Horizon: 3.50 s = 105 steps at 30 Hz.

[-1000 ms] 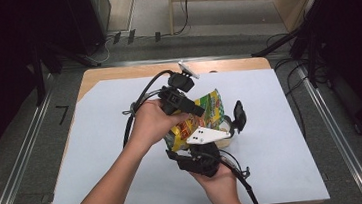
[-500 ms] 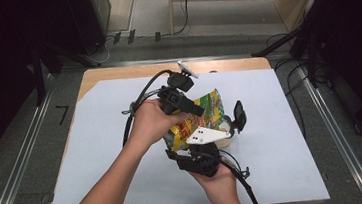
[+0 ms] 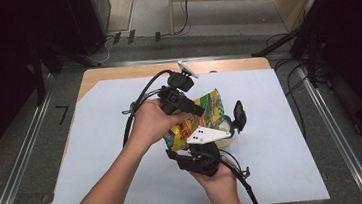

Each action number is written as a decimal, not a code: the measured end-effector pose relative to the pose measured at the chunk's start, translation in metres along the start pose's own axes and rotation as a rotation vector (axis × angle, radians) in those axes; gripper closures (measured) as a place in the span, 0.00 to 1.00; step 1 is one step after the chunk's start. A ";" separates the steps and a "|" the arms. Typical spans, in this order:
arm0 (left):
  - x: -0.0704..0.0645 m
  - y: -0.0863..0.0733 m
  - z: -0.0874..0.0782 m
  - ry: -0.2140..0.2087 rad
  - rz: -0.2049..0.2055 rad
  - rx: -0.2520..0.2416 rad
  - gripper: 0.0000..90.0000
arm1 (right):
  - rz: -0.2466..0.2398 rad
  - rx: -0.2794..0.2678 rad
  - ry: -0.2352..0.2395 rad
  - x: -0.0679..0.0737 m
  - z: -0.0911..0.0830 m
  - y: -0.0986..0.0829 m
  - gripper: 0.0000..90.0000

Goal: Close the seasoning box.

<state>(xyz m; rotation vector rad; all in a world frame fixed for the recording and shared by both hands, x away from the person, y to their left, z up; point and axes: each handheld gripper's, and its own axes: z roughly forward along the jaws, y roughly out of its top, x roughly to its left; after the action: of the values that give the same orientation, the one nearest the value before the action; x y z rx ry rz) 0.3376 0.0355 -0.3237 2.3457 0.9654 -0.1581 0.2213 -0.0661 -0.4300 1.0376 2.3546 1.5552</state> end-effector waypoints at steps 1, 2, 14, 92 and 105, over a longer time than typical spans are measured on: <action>0.000 0.000 0.000 0.000 0.000 0.000 0.93 | 0.000 0.001 0.000 0.000 0.000 0.000 0.69; 0.000 0.000 0.000 0.000 0.000 0.000 0.93 | 0.000 0.001 0.000 0.000 0.000 0.000 0.69; 0.000 0.000 0.000 -0.001 0.002 0.000 0.93 | 0.002 0.001 0.000 0.000 0.000 0.000 0.70; -0.003 0.017 0.005 0.045 0.036 0.013 0.96 | 0.042 -0.002 0.013 -0.013 0.001 0.006 0.72; -0.002 0.024 0.006 0.036 0.015 0.054 0.98 | 0.049 -0.011 0.024 -0.013 0.001 0.007 0.71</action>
<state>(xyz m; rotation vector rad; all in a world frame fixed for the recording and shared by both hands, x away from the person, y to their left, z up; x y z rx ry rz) 0.3533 0.0172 -0.3167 2.4119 0.9715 -0.1372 0.2345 -0.0718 -0.4274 1.0878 2.3507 1.6049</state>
